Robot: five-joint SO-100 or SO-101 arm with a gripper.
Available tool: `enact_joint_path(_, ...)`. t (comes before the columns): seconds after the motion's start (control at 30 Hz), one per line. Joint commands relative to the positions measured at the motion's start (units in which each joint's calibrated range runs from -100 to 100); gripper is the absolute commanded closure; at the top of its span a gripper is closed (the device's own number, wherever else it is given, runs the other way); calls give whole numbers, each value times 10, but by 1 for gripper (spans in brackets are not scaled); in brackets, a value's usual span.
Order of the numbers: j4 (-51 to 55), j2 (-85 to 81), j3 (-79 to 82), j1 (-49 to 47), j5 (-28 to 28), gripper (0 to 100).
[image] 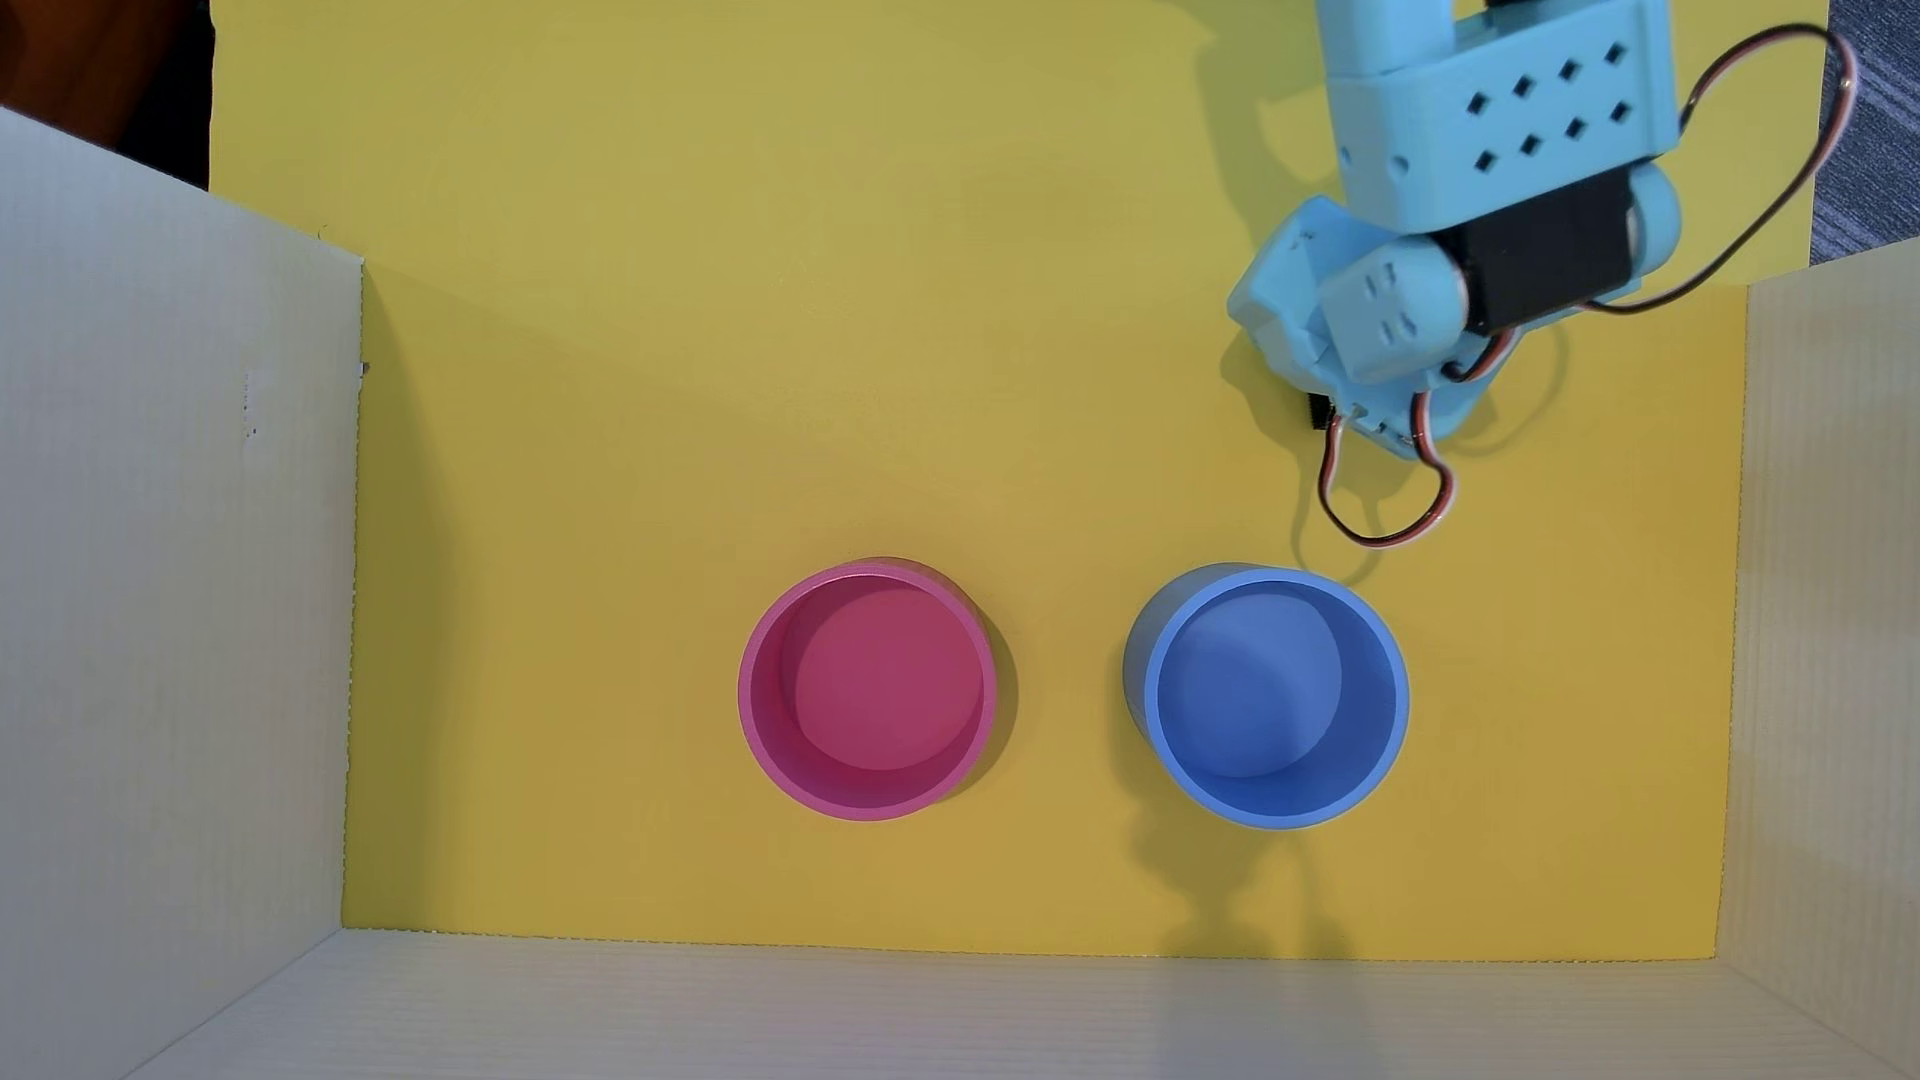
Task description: Pick up the bolt and place it in the pink box
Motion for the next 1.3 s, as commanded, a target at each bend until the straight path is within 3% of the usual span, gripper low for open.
enact_joint_path(0.0, -1, -5, 0, -2, 3, 86)
enact_joint_path(0.57, -45, 75, -25, -21, 2, 86)
enact_joint_path(0.73, -45, 80, -30, -21, 2, 99)
enact_joint_path(1.27, -45, 73, -53, -20, -15, 99)
